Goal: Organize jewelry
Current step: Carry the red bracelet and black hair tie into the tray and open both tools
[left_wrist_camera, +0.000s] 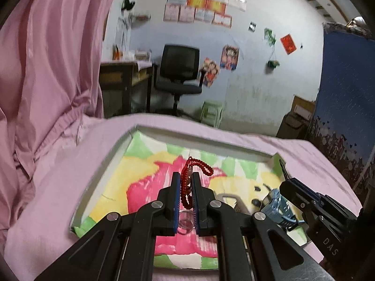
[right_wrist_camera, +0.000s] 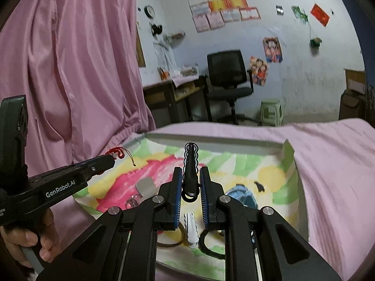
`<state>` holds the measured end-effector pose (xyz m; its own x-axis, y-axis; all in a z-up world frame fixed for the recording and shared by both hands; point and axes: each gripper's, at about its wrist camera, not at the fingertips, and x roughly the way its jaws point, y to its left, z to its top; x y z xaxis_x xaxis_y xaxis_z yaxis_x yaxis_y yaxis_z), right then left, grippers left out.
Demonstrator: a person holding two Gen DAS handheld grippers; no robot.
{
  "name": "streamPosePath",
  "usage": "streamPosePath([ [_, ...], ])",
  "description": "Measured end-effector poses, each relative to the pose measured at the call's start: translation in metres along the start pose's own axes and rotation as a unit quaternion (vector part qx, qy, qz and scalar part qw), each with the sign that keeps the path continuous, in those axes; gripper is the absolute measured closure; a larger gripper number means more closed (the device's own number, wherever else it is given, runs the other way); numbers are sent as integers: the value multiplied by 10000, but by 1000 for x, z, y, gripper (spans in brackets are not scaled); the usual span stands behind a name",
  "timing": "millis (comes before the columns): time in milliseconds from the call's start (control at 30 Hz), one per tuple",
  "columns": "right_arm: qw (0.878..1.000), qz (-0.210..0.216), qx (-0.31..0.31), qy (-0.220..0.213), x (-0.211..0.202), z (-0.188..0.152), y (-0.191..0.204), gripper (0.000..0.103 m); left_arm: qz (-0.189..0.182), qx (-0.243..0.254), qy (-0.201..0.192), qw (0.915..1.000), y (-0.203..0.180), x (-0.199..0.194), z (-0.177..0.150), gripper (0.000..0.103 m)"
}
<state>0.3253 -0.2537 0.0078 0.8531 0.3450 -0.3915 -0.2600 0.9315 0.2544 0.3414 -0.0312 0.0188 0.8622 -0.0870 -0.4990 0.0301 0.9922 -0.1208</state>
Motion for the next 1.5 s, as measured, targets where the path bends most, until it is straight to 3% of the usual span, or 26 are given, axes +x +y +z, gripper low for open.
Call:
streamPosePath([
  [167, 9987, 26, 27, 518, 16, -8, -1, 90, -12, -189, 639, 9978, 5, 20, -5, 94],
  [633, 9928, -41, 45, 1200, 36, -24, -6, 89, 118, -30, 1440, 9895, -2, 40, -15, 94],
  [867, 9898, -20, -2, 1426, 42, -27, -4, 88, 153, -20, 1552, 9878, -1, 41, -18, 94],
  [1000, 9901, -28, 39, 1400, 40, -27, -5, 78, 157, -1, 1551, 9878, -1, 39, -17, 93],
  [1100, 9912, -39, 34, 1321, 36, -26, -4, 74, 71, -17, 1461, 9892, -1, 32, -16, 77],
  [1167, 9925, -39, 38, 1219, 31, -24, -3, 71, 82, -3, 1267, 9919, -1, 22, -15, 54],
  [1400, 9986, -159, 90, 492, -4, -12, -1, 56, 119, -84, 770, 9969, 3, -8, -10, 50],
  [1500, 9996, -167, 165, 163, -20, -7, -3, 49, 175, -109, 565, 9982, 7, -20, -10, 42],
])
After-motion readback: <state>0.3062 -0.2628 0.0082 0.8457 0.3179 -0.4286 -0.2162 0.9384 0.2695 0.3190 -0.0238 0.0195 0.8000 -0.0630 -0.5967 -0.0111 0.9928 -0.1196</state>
